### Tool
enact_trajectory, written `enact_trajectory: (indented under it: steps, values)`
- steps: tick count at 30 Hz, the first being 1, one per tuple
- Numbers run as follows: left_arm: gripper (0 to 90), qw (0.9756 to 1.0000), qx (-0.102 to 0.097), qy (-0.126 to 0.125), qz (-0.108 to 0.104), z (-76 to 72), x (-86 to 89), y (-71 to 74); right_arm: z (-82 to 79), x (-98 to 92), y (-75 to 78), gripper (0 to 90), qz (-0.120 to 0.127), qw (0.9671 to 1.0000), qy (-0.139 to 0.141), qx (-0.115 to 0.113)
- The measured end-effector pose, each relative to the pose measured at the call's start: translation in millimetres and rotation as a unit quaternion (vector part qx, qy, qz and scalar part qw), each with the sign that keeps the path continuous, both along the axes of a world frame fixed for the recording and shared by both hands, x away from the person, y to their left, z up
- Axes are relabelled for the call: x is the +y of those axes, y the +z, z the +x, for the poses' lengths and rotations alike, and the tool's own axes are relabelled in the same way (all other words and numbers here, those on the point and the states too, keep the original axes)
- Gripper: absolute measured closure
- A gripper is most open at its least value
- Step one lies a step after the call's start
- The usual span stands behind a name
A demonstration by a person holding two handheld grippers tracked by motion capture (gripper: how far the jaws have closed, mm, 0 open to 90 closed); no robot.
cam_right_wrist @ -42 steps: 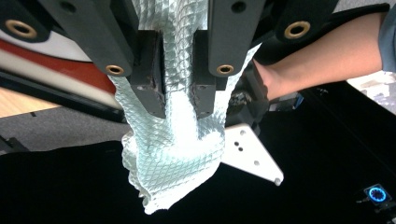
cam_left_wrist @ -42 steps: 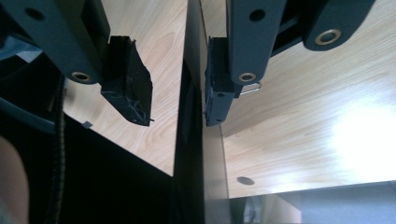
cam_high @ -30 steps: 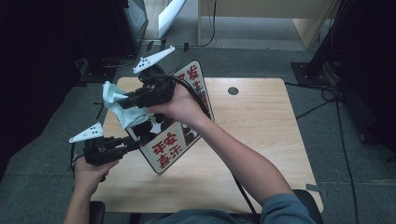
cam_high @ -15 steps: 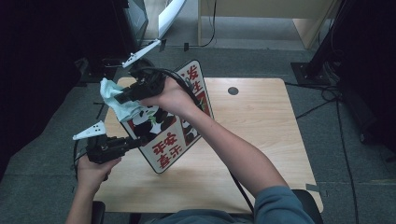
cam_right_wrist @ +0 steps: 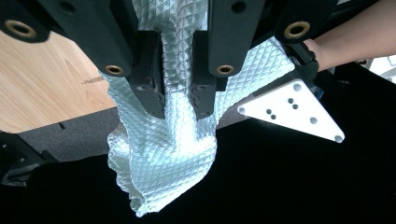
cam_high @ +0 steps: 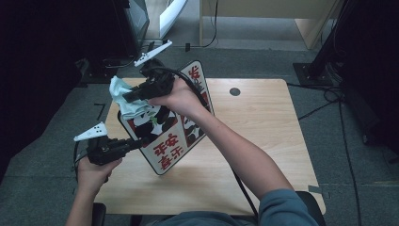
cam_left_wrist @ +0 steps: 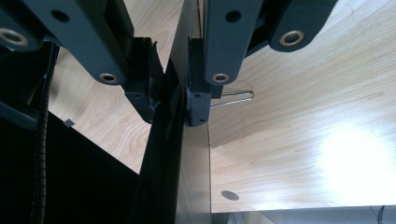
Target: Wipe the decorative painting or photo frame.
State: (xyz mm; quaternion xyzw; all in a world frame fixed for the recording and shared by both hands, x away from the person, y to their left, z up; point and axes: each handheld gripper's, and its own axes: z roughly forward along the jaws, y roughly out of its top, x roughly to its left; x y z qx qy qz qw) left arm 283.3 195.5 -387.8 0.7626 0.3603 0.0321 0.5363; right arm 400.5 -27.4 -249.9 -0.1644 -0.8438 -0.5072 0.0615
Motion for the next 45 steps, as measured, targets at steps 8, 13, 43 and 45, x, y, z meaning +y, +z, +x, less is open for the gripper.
enact_trajectory:
  steps: [8,13,43,45]
  values:
    - [77.9,1.0,-0.001,0.0,0.003,-0.2,0.7,0.0,5.2,-10.1,-1.1,78.0,0.005,0.9999,-0.007,0.007]
    - [78.0,1.0,-0.002,0.0,0.004,0.1,1.2,-0.3,9.8,-17.5,-1.7,77.6,0.007,1.0,-0.007,0.003]
    - [78.1,1.0,-0.001,-0.003,0.003,-0.5,1.2,-0.2,30.1,-55.2,-0.9,77.6,0.009,0.9988,-0.049,0.006]
    - [78.0,1.0,0.0,-0.003,0.003,-0.6,1.2,-0.2,31.5,-57.6,-0.8,77.6,0.007,0.9987,-0.049,0.006]
